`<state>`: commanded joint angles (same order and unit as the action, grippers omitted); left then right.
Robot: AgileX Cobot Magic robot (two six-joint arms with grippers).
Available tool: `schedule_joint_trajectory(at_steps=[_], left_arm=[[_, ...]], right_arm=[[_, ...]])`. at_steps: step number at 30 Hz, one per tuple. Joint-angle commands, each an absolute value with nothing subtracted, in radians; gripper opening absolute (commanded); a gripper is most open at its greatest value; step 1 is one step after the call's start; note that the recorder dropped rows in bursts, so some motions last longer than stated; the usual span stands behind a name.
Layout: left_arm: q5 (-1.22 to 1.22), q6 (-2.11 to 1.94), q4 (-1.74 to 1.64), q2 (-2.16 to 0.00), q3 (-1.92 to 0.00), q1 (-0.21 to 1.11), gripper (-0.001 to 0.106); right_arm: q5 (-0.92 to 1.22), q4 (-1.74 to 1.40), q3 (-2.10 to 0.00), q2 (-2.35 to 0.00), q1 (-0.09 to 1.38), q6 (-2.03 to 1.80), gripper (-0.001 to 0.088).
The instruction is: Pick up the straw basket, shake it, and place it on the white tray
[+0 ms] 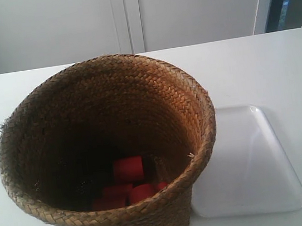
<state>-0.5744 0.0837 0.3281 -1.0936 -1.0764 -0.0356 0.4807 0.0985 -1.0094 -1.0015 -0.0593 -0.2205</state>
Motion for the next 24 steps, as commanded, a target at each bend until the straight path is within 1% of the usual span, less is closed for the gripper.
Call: schedule_joint_trajectory(at_steps=[1,3,5,7,8,10,12,13,15,16,18,19,20,21,22,23,24], left_arm=[[-0.66,0.11,0.328,-1.121,-1.104,-0.036,0.0],[-0.774,0.135,0.328,-1.156,-1.15,-0.036,0.0],[-0.84,0.14,0.338,-1.171,-1.188,-0.036,0.0],[-0.87,0.154,0.365,-1.173,-1.213,-0.036,0.001],[-0.885,0.173,0.386,-1.173,-1.227,-0.036,0.005],[-0.903,0.213,0.424,-1.173,-1.244,-0.036,0.016],[-0.925,0.234,0.475,-1.173,-1.253,-0.036,0.034],[-0.933,0.243,0.499,-1.173,-1.253,-0.036,0.043],[-0.958,0.245,0.516,-1.176,-1.253,-0.036,0.06],[-0.963,0.245,0.516,-1.178,-1.253,-0.036,0.065],[-0.977,0.245,0.516,-1.182,-1.253,-0.036,0.074],[-0.986,0.252,0.516,-1.186,-1.253,-0.036,0.076],[-0.991,0.267,0.516,-1.188,-1.253,-0.036,0.077],[-0.998,0.27,0.516,-1.195,-1.253,-0.036,0.077],[-1.005,0.269,0.516,-1.198,-1.253,-0.036,0.077],[-1.013,0.269,0.521,-1.204,-1.253,-0.036,0.077],[-1.02,0.273,0.528,-1.21,-1.253,-0.036,0.077]], right_arm=[[0.633,0.111,-1.049,-1.023,-0.058,-0.199,0.0],[0.814,0.154,-1.118,-1.053,-0.048,-0.136,0.0],[0.955,0.223,-1.177,-1.07,-0.042,-0.071,0.0],[1.039,0.306,-1.221,-1.077,-0.041,0.0,0.0],[1.065,0.363,-1.237,-1.078,-0.041,0.041,0.0],[1.096,0.476,-1.244,-1.078,-0.041,0.137,0.0002],[1.12,0.574,-1.244,-1.09,-0.03,0.211,0.0038],[1.131,0.598,-1.244,-1.098,-0.025,0.221,0.0072],[1.171,0.61,-1.244,-1.125,-0.004,0.233,0.0172],[1.189,0.61,-1.244,-1.142,0.007,0.239,0.0224],[1.221,0.61,-1.244,-1.178,0.029,0.24,0.039],[1.221,0.612,-1.244,-1.194,0.038,0.24,0.049],[1.221,0.619,-1.244,-1.206,0.046,0.24,0.0571],[1.221,0.632,-1.244,-1.222,0.055,0.249,0.0666],[1.217,0.647,-1.244,-1.238,0.063,0.267,0.0742],[1.213,0.66,-1.244,-1.25,0.069,0.278,0.0783],[1.205,0.665,-1.244,-1.264,0.08,0.286,0.0802]])
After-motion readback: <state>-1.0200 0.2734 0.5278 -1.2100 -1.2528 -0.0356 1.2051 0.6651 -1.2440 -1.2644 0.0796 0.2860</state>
